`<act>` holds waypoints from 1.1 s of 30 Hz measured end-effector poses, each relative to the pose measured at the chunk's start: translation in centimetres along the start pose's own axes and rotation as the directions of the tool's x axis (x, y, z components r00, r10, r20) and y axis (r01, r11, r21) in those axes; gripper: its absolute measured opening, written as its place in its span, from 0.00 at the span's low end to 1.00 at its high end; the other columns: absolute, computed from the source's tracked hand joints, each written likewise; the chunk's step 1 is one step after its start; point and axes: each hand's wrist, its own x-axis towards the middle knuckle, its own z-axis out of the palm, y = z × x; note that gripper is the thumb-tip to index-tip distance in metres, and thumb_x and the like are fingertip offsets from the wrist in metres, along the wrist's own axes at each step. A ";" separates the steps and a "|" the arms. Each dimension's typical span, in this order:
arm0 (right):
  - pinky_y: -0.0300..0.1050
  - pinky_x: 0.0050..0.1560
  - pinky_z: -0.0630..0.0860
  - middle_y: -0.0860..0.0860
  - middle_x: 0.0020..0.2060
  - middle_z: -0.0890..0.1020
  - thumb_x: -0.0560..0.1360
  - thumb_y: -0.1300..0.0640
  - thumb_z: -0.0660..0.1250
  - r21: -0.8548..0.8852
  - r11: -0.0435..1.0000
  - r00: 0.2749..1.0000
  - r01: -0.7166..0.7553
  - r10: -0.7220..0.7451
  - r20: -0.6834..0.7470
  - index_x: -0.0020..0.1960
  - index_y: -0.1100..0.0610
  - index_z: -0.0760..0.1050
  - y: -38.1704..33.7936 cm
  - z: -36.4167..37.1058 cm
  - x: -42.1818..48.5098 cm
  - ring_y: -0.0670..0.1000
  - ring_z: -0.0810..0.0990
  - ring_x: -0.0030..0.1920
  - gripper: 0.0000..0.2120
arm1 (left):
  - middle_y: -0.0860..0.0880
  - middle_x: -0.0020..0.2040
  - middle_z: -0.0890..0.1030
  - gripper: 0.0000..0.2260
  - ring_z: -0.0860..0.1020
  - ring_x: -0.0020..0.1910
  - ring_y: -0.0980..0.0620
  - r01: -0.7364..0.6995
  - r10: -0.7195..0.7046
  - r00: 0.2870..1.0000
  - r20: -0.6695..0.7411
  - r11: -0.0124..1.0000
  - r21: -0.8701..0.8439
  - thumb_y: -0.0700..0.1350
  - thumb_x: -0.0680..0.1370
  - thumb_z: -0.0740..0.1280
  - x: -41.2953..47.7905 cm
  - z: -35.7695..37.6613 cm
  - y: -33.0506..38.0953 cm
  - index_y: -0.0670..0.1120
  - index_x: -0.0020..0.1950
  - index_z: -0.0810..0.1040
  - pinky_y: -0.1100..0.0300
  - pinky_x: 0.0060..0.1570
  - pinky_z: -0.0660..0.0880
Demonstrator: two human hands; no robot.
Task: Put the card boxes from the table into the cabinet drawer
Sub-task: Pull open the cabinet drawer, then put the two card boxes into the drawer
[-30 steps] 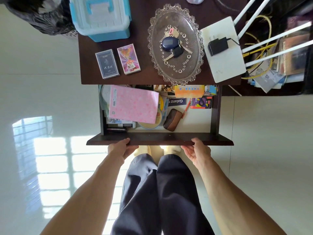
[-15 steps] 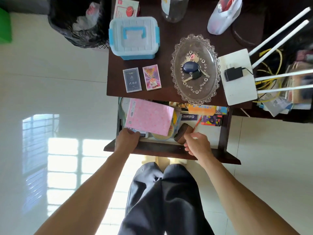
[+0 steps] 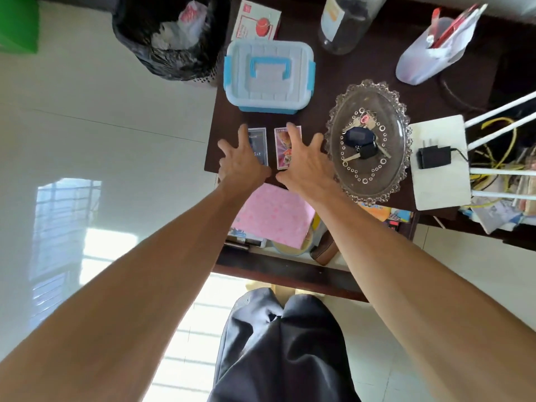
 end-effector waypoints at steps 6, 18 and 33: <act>0.60 0.60 0.76 0.60 0.78 0.55 0.76 0.65 0.68 -0.207 0.973 0.994 0.105 -0.098 0.046 0.82 0.44 0.53 -0.3 0.4 2.4 0.67 0.81 0.60 0.42 | 0.40 0.70 0.59 0.44 0.71 0.64 0.33 -0.026 0.025 0.999 0.031 0.998 0.051 0.51 0.69 0.74 1.8 0.6 0.4 0.58 0.77 0.50 0.42 0.61 0.73; 0.58 0.54 0.77 0.55 0.68 0.70 0.69 0.54 0.78 -0.356 0.903 0.968 0.240 -0.252 0.014 0.78 0.52 0.61 1.2 0.3 1.7 0.63 0.82 0.58 0.43 | 0.41 0.66 0.66 0.41 0.73 0.62 0.37 -0.150 0.147 0.987 -0.066 0.988 -0.035 0.52 0.67 0.76 1.3 1.5 -2.2 0.56 0.74 0.57 0.43 0.59 0.77; 0.50 0.46 0.77 0.54 0.52 0.79 0.68 0.32 0.71 -0.072 0.997 0.992 0.016 -0.025 -0.121 0.54 0.52 0.77 12.0 8.4 -13.2 0.55 0.80 0.47 0.27 | 0.56 0.52 0.77 0.40 0.81 0.44 0.65 -0.120 0.180 0.976 0.124 0.916 -0.383 0.41 0.70 0.76 -11.8 11.3 -9.9 0.55 0.74 0.57 0.67 0.39 0.82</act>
